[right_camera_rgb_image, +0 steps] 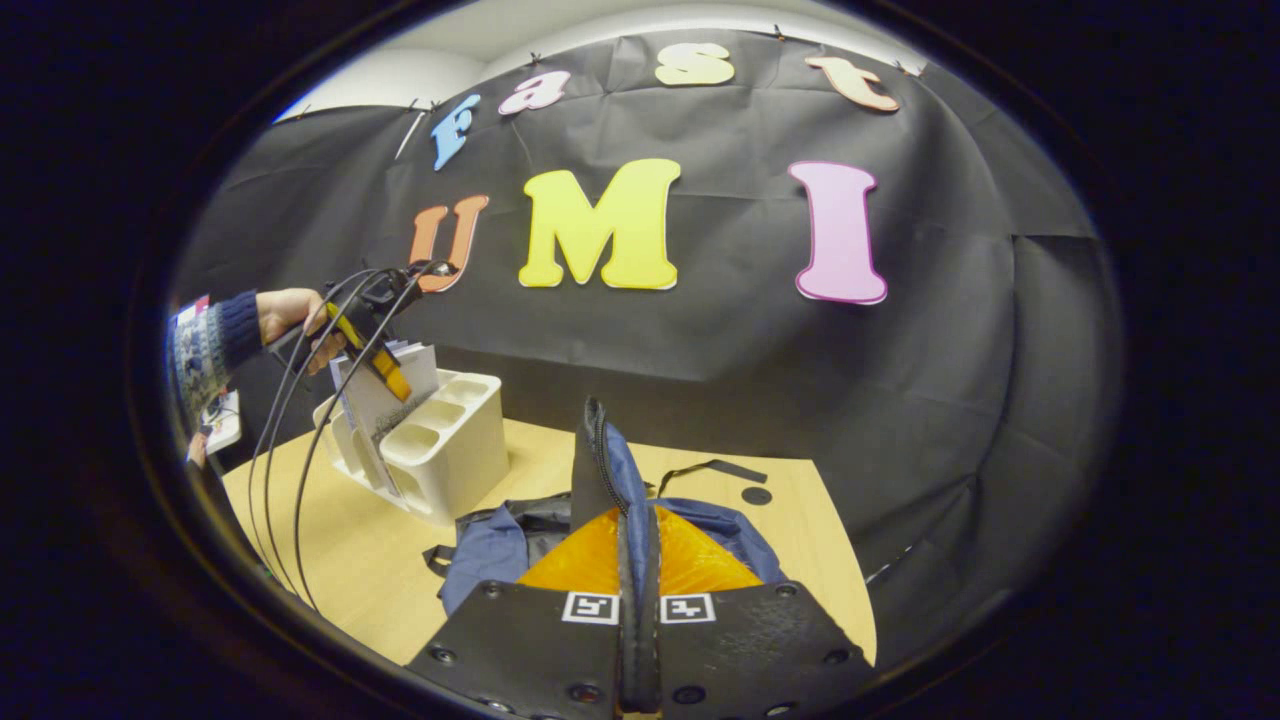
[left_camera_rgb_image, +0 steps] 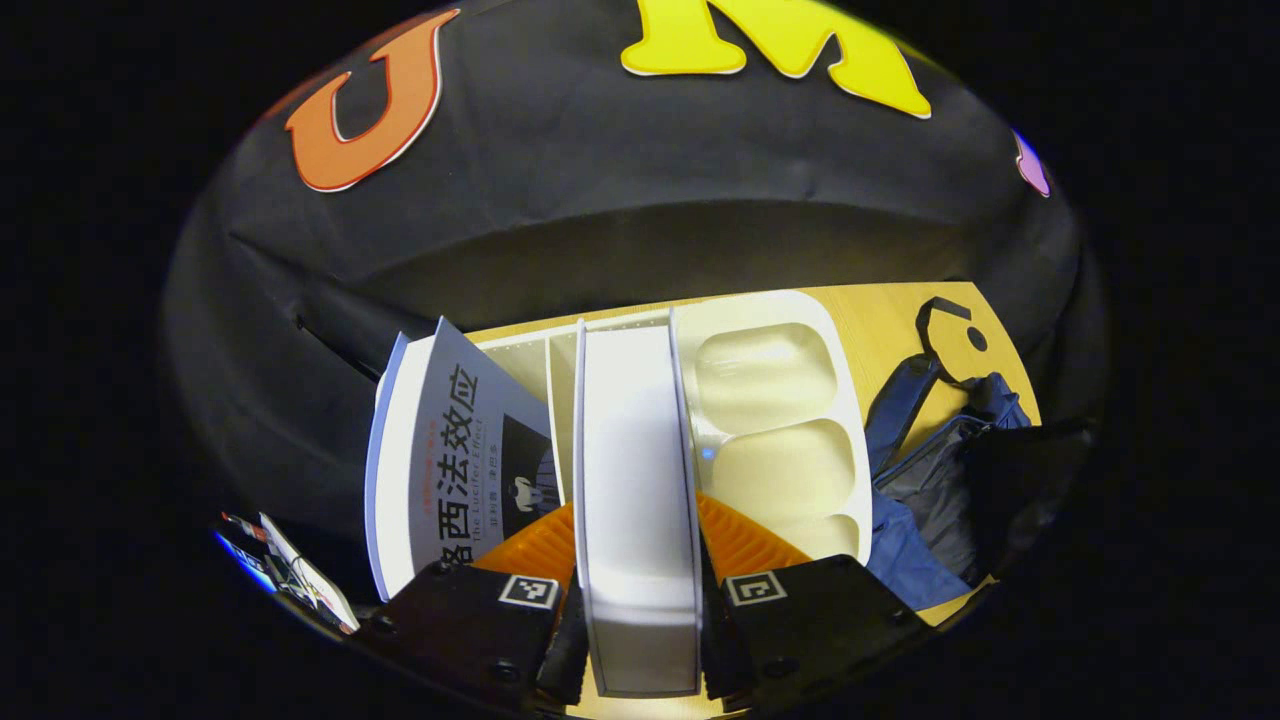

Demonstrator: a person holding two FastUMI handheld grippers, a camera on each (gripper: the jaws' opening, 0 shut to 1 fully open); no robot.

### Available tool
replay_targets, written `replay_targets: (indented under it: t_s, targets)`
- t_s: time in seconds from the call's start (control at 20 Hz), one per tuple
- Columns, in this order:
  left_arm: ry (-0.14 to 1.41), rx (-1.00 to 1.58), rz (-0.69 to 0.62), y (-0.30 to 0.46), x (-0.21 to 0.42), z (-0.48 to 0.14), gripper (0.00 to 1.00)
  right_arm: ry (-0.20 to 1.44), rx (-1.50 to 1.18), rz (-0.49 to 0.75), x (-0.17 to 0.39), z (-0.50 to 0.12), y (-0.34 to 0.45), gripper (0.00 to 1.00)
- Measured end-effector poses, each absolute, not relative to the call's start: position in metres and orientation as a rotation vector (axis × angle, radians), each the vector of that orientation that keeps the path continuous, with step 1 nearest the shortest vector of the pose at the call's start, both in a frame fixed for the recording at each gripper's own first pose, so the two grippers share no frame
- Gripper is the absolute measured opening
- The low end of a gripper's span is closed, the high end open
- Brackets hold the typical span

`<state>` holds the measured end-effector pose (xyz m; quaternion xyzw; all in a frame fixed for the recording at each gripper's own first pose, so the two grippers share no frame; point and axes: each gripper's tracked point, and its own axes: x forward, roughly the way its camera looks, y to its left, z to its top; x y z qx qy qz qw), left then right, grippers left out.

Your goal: Open the schoolbag, grab two books from the bookshelf and put them into the schoolbag.

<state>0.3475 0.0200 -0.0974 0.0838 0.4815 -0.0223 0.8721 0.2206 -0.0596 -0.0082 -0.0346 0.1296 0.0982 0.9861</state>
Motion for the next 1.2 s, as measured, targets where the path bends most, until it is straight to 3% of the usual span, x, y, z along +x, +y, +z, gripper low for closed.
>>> replay_targets:
  t_s: [0.4, 1.2]
  targets:
    - [0.937, 0.152, -0.023, 0.035, 0.311, -0.065, 0.46, 0.274, -0.049, 0.226, 0.225, -0.019, -0.047, 0.00]
    - [0.829, -0.215, -0.062, 0.046, 0.183, -0.047, 0.46, 0.287, 0.030, 0.207, 0.219, -0.025, -0.054, 0.00]
